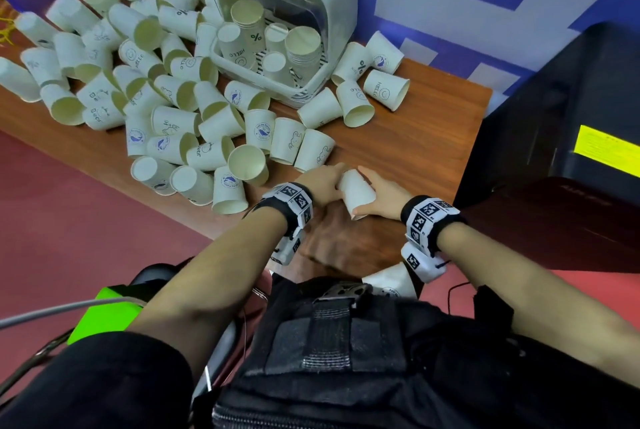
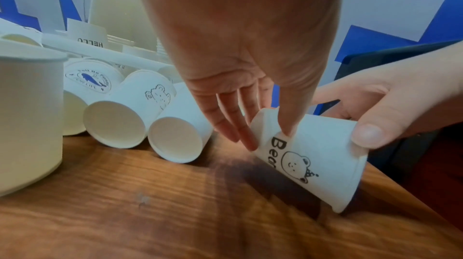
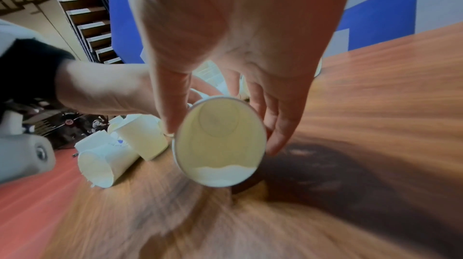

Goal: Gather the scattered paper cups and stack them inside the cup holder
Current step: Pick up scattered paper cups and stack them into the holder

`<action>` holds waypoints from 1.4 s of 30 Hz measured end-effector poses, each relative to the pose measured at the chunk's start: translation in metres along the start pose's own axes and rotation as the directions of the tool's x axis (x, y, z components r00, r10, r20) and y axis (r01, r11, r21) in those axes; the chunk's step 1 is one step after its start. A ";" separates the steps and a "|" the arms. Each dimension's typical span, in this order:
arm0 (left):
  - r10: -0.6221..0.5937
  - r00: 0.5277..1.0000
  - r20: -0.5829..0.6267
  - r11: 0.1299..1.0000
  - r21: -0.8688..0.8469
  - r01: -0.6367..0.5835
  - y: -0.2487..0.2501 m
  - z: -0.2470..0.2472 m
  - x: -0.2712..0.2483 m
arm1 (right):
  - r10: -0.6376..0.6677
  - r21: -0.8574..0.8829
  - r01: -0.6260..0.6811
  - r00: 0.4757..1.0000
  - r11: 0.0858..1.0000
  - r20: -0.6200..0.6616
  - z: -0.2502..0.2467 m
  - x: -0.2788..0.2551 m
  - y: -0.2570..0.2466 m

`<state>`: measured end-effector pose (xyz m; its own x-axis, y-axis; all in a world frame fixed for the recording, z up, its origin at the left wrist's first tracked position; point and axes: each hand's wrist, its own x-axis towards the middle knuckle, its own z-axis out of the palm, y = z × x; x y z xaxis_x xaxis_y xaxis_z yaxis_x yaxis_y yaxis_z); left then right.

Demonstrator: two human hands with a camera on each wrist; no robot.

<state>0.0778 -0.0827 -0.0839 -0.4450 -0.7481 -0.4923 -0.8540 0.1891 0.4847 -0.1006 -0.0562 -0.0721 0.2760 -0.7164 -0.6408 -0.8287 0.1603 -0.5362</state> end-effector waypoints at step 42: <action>-0.196 0.864 -0.464 0.719 -0.667 -0.195 -0.086 -0.201 0.010 | -0.178 0.347 0.270 0.945 0.898 -0.274 -0.108 0.096 -0.187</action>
<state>0.2012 -0.2342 0.0148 -0.0917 -0.9784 -0.1851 -0.3473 -0.1428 0.9268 0.0284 -0.2278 0.0262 0.2747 -0.8916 -0.3599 -0.5008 0.1868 -0.8452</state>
